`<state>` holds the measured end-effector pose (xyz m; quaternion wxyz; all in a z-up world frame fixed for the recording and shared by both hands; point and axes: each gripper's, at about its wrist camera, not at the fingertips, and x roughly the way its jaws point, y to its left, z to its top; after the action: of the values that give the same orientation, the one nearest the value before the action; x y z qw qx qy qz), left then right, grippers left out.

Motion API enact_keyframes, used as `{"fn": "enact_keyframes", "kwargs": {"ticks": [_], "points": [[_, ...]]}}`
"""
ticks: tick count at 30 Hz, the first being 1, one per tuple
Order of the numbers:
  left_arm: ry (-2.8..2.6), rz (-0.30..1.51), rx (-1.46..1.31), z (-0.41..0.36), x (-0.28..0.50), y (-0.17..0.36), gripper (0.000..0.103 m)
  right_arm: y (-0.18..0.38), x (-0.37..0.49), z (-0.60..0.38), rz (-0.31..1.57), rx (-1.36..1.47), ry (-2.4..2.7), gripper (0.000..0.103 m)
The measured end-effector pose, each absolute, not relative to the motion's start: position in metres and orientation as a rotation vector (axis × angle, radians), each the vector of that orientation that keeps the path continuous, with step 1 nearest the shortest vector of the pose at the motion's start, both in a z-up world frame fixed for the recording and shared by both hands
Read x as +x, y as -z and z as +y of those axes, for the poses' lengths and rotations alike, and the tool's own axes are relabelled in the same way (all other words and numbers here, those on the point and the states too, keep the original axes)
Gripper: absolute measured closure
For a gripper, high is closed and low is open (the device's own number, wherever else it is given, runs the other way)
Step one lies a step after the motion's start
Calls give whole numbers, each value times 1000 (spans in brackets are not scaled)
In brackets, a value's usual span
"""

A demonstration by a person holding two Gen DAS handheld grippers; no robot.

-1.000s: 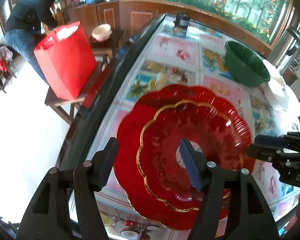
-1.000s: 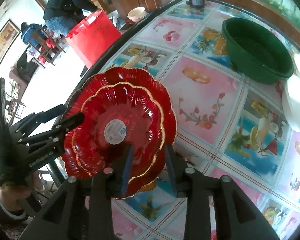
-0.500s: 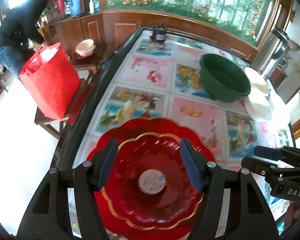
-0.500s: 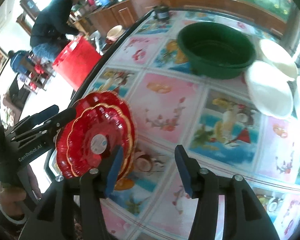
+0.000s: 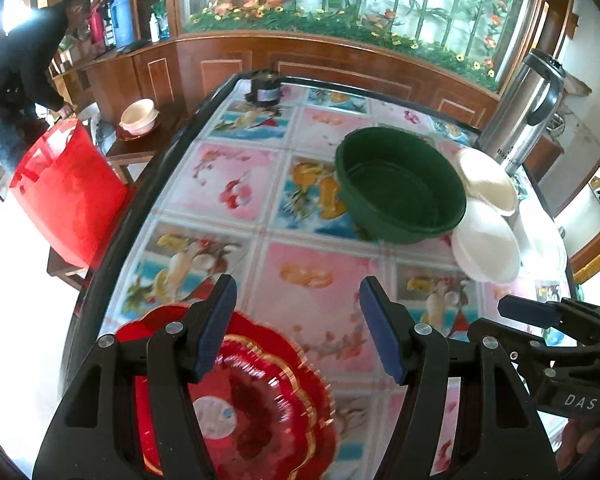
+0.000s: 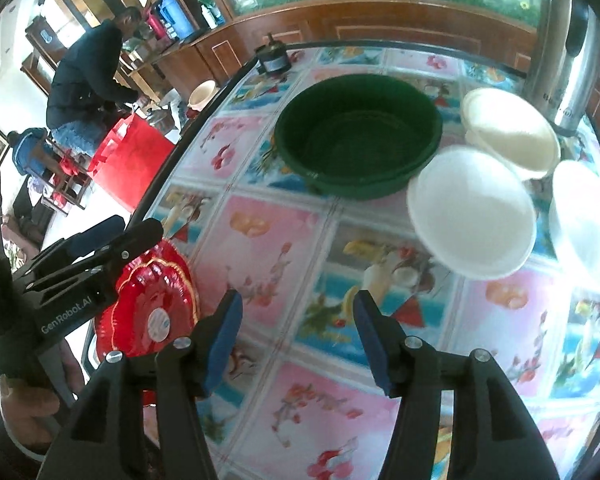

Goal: Organize plates and bowls
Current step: 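Move both tools toward the dark green basin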

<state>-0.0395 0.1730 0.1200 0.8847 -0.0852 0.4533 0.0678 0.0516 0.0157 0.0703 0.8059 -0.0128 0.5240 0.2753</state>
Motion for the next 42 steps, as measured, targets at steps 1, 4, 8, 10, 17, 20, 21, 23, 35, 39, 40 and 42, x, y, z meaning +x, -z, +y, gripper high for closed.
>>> {"fn": "enact_keyframes", "kwargs": {"ticks": [1,4,8,10,17,20,21,23,35,39,40,42], "points": [[-140,944,-178,170,-36,-120,38,-72,56,14,1119,-28,-591,45],[-141,947,-180,161,-24,-121,38,-75,67,9,1110,-23,-592,44],[-142,949,-180,152,-10,-121,38,-79,82,3,1097,-28,-587,44],[-141,951,-181,148,-4,-120,38,-80,87,1,1095,-32,-585,44],[-155,966,-182,142,15,-115,38,-81,105,-3,1092,-38,-588,43],[-164,980,-186,143,24,-110,38,-82,114,-5,1088,-45,-584,43],[-170,987,-186,144,27,-108,38,-82,117,-6,1087,-48,-579,43],[-177,998,-195,146,33,-104,38,-82,124,-9,1082,-52,-567,43],[-226,1017,-200,148,67,-92,38,-78,160,-14,1075,-32,-554,43],[-231,1017,-203,147,75,-92,38,-79,169,-16,1069,-40,-548,42],[-233,1014,-199,146,77,-92,38,-79,172,-17,1069,-42,-546,42],[-240,1018,-191,146,82,-91,38,-79,177,-18,1068,-38,-545,42]]}}
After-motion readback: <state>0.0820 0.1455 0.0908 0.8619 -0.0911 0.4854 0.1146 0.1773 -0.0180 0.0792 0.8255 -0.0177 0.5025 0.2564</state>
